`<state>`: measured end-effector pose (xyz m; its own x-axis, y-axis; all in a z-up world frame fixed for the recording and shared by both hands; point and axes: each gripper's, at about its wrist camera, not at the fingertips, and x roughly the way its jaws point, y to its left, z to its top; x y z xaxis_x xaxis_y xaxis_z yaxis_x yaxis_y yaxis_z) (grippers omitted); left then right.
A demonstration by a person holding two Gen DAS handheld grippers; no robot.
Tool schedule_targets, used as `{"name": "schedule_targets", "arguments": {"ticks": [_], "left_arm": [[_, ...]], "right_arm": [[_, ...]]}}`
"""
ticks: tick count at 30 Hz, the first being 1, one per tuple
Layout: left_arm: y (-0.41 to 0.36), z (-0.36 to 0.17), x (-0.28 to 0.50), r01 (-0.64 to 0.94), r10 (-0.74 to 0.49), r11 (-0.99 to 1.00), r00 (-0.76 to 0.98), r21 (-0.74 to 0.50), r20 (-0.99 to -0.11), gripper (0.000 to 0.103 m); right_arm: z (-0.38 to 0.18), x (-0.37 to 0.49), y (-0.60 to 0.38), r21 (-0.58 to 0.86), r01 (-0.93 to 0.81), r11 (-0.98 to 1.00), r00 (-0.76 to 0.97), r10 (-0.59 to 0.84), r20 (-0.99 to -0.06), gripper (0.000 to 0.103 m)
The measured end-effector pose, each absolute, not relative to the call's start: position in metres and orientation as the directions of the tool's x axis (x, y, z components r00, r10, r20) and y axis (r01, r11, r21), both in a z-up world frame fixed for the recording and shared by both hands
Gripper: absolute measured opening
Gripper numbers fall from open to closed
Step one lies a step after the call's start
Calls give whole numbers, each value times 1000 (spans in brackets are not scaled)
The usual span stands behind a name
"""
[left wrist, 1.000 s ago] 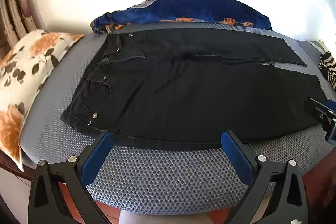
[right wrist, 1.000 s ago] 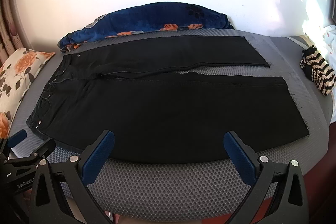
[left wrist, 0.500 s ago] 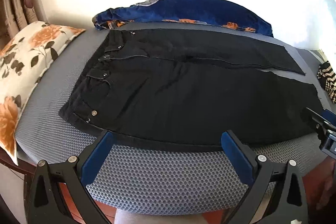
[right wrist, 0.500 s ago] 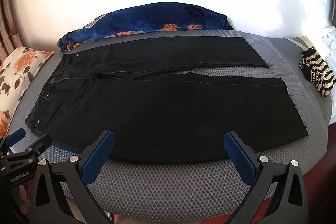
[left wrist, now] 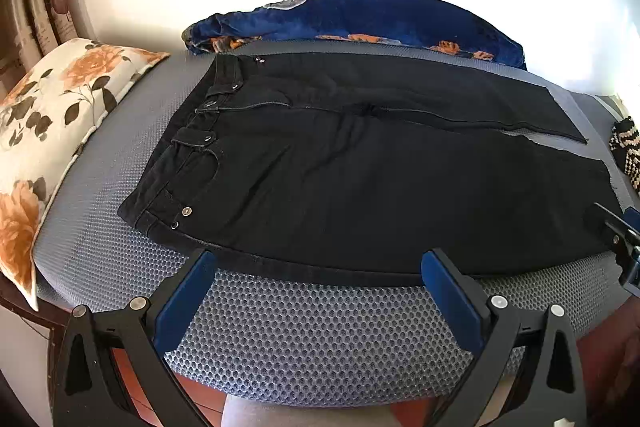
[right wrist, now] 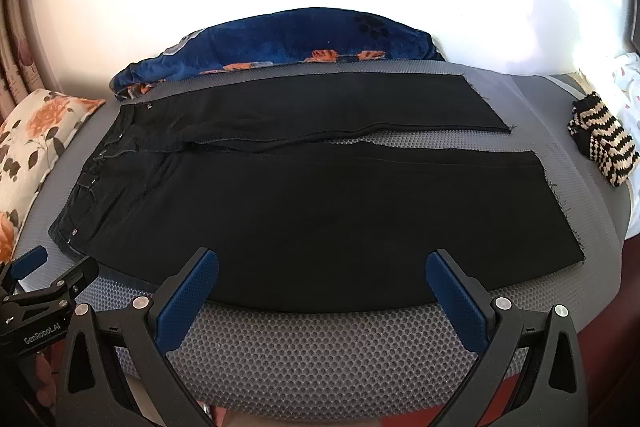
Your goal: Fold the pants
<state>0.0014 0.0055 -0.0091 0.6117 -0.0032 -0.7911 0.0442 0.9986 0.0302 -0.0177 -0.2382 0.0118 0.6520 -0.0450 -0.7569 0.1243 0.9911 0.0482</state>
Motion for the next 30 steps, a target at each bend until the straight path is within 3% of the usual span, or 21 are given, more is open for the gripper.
{"name": "schedule_targets", "arguments": {"ticks": [30], "left_arm": [[11,-1,-8,53,-14,998,647,26,-763,102]], "right_arm": [[32,-42,-256,1,177,984,682,-122,-722,103]]}}
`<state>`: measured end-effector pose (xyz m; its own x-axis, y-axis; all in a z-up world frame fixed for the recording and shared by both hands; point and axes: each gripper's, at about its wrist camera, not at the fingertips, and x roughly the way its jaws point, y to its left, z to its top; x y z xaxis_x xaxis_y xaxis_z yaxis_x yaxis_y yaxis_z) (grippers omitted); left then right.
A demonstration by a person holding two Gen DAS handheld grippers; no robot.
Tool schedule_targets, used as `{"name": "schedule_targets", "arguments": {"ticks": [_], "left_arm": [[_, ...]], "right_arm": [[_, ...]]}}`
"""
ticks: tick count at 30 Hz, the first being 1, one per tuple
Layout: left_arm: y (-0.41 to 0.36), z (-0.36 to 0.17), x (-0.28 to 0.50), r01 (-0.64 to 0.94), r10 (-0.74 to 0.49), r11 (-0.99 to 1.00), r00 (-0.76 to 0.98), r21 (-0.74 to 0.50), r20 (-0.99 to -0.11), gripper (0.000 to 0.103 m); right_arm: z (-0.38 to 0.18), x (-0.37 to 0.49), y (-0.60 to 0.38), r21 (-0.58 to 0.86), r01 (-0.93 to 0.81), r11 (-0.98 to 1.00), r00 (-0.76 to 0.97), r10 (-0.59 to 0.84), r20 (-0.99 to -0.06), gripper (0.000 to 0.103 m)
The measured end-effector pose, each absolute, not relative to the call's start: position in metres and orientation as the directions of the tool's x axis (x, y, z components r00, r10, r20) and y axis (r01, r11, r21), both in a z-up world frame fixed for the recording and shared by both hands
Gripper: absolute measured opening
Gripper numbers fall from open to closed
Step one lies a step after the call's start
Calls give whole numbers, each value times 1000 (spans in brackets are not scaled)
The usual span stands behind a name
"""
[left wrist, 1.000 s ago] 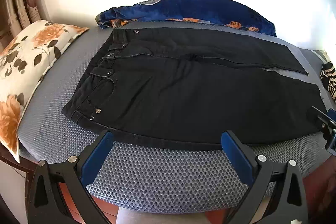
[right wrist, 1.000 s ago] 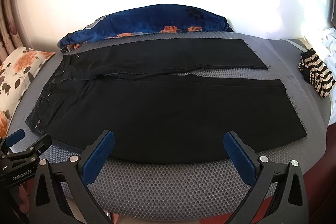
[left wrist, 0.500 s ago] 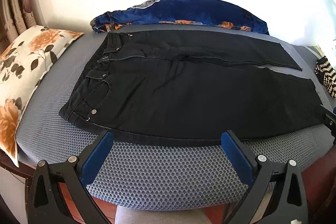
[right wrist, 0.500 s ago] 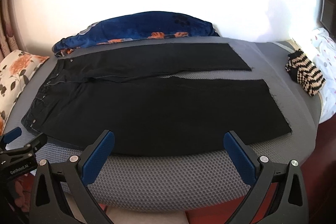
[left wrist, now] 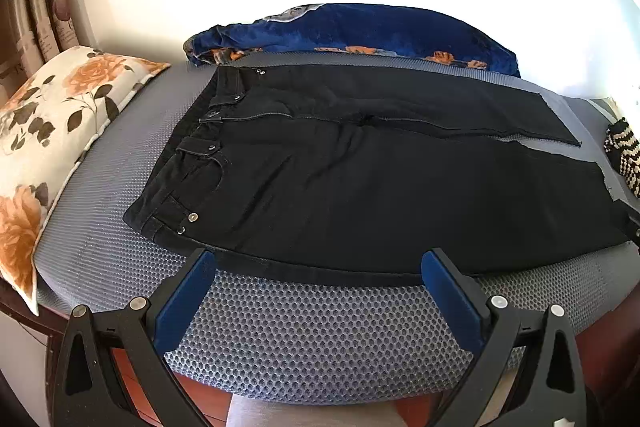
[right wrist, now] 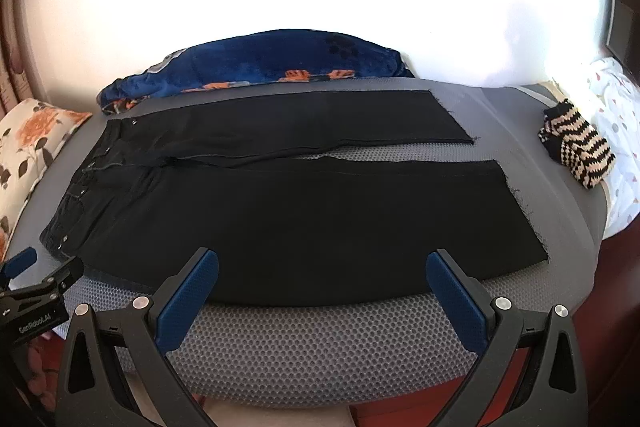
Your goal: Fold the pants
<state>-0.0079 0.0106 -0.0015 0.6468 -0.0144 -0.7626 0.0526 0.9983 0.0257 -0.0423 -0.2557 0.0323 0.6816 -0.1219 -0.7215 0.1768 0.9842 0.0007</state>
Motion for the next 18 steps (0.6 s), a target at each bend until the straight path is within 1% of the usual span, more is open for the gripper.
{"name": "schedule_targets", "arguments": {"ticks": [13,18], "left_arm": [[14,4,-9,56,-2,997,644,44,-765,102],[20,5,-5,40,-13,999,639,17,-769,102]], "right_arm": [[42,-46,-238,-34,149,988,670,-126,-731,103],[46,-44,-238,-38,154,987,664,-132,-736,103]]}}
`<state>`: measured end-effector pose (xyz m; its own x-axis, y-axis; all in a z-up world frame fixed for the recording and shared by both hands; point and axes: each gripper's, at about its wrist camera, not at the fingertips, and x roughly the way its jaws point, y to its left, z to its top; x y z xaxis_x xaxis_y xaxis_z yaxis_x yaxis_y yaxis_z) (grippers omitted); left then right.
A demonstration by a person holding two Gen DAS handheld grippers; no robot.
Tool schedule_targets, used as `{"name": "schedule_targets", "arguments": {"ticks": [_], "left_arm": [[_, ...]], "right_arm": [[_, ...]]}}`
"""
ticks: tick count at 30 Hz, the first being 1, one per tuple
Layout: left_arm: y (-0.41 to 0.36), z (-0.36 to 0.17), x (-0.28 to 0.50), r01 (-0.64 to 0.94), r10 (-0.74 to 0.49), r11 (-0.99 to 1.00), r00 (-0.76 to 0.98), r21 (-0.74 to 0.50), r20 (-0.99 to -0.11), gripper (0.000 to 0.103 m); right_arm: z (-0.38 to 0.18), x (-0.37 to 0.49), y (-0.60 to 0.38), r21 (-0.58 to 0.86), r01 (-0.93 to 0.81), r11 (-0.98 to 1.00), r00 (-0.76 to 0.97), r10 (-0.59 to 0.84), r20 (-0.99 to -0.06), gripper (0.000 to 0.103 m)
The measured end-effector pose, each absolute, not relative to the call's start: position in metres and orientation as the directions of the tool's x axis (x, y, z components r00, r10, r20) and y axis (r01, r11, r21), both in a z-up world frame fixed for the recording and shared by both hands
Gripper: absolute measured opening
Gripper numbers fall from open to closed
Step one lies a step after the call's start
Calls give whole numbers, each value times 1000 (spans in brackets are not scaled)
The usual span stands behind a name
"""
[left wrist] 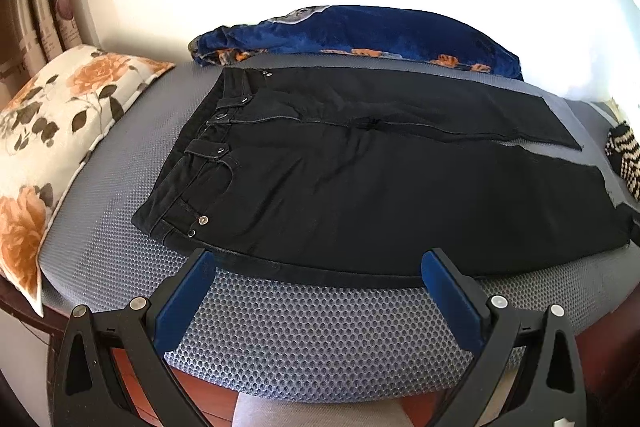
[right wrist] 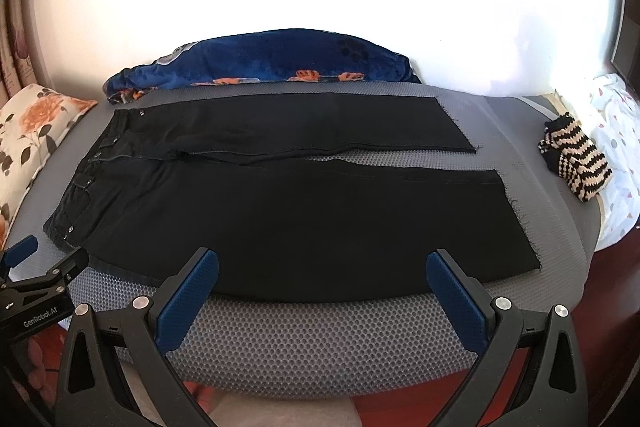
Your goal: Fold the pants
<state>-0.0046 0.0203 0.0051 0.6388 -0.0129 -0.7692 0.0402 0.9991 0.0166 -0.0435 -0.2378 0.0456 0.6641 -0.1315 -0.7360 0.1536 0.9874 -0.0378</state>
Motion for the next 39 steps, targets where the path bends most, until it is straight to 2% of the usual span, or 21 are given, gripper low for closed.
{"name": "schedule_targets", "arguments": {"ticks": [9,14,19,22,24,26,29,34,35,37,38,39], "left_arm": [[40,15,22,3,-24,1000,622,-29,-783,102],[69,26,53,-32,9,999,643,-15,-765,102],[105,39,101,-49,1,998,665,-43,-747,100],[121,43,134,-26,-37,997,659,-72,-751,86],[133,42,163,-21,-39,997,641,-68,-766,65],[147,36,195,-29,-30,998,614,-60,-789,58],[170,21,239,-38,-74,992,572,-116,-817,56],[211,-16,304,-71,-264,941,462,-332,-847,56],[221,-26,319,-85,-322,915,437,-394,-840,54],[234,-41,337,-106,-410,865,413,-490,-813,44],[238,-46,343,-117,-436,847,403,-518,-804,37],[243,-54,351,-132,-461,828,394,-545,-795,35]], "right_arm": [[47,-22,-252,-5,162,987,651,-111,-751,103],[55,5,-261,96,106,990,680,-1,-733,103],[68,45,-252,120,22,993,708,69,-703,103],[73,74,-242,89,-16,996,719,73,-691,103],[74,95,-233,78,-47,996,721,87,-687,103],[71,116,-225,74,-74,995,712,105,-695,103],[63,145,-213,89,-100,991,690,133,-711,103],[44,183,-199,110,-128,986,653,167,-738,103],[39,191,-196,106,-131,986,645,165,-746,103],[27,204,-192,103,-136,985,623,166,-764,103],[22,209,-191,102,-134,986,615,163,-772,103],[17,213,-190,103,-130,986,605,161,-779,103]]}}
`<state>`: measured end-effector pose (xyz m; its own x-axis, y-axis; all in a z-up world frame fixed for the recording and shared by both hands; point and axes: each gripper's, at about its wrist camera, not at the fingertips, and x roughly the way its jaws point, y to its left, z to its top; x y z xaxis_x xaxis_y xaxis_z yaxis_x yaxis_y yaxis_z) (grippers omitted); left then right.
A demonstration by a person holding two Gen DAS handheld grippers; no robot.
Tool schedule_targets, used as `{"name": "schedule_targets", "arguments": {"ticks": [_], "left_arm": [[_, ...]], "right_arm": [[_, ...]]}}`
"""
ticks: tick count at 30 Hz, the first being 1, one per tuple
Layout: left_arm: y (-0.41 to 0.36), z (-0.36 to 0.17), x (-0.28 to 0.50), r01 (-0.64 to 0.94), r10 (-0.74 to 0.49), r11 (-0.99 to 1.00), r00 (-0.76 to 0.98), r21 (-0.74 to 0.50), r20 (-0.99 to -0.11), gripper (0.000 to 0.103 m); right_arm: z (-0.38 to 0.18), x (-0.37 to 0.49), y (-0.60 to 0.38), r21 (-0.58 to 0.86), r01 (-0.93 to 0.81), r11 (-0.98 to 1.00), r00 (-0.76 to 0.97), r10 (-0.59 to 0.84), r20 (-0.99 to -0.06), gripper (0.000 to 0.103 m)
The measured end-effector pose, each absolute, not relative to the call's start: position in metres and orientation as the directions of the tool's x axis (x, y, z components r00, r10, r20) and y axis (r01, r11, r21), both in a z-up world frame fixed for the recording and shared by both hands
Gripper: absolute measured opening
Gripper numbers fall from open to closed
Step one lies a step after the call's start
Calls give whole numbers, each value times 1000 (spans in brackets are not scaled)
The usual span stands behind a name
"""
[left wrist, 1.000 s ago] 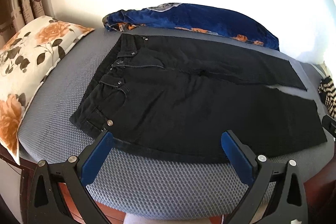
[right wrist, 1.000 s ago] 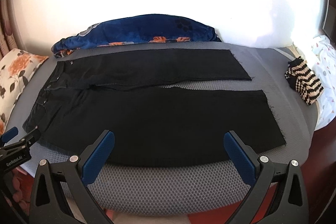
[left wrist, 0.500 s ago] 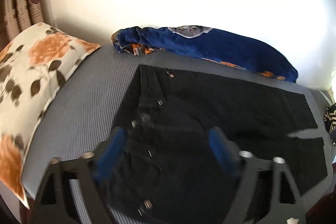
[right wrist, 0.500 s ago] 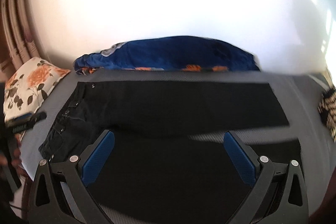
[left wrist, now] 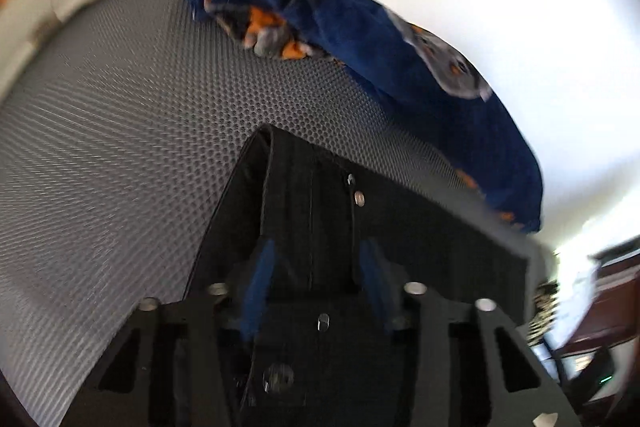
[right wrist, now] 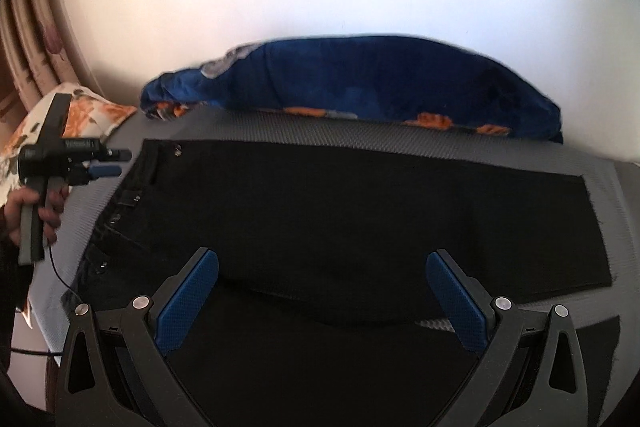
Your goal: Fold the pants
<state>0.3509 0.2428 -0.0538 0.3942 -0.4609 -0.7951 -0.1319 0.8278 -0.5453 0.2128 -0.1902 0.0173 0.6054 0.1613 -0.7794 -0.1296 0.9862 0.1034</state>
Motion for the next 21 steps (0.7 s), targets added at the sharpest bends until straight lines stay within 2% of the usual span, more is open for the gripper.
{"name": "schedule_targets", "arguments": {"ticks": [6,10,21], "left_arm": [[257,-74,373,-177,-468,810,379,-559,-798,35],[260,-73,375,-144,-486,808,383,-571,-785,34],[251,-76,398,-80,-601,749,338,-658,-724,33]], "right_arm": [[-15,240,-187,128,-100,987,553,162,-817,103],[-30,254,-186,165,-86,983,531,185,-827,103],[-34,275,-170,133,-138,981,537,187,-823,103]]}}
